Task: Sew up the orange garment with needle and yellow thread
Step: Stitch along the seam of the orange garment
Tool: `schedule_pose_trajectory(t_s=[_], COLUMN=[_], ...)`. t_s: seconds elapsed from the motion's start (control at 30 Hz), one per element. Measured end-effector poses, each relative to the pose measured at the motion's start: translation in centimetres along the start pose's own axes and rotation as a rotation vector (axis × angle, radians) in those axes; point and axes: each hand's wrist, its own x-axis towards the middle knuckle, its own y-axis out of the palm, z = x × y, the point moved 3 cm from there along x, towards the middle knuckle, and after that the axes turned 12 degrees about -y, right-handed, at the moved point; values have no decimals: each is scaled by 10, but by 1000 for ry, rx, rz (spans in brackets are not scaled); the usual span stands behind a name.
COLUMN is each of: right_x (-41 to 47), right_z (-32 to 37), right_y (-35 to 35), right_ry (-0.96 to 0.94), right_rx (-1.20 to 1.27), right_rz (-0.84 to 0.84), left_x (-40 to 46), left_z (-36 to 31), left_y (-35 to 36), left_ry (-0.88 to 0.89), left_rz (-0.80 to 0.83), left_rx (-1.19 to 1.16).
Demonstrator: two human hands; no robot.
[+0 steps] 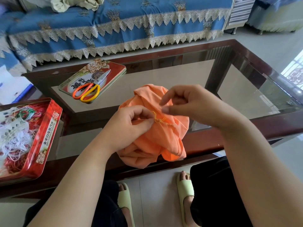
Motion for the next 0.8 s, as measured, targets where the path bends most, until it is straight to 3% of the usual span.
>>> schedule_pose_trajectory(t_s=[0.17, 0.37, 0.8], right_x=[1, 5, 4], right_z=[-3, -1, 6], right_y=[10, 13, 14], right_ry=[5, -16, -66], right_rx=[-117, -108, -31], right_rz=[140, 35, -16], left_x=[-1, -1, -3], left_z=[1, 0, -3], left_y=[-5, -5, -4], left_ry=[-1, -45, -70], left_rz=[-7, -12, -64], left_rx=[-127, -231, -287])
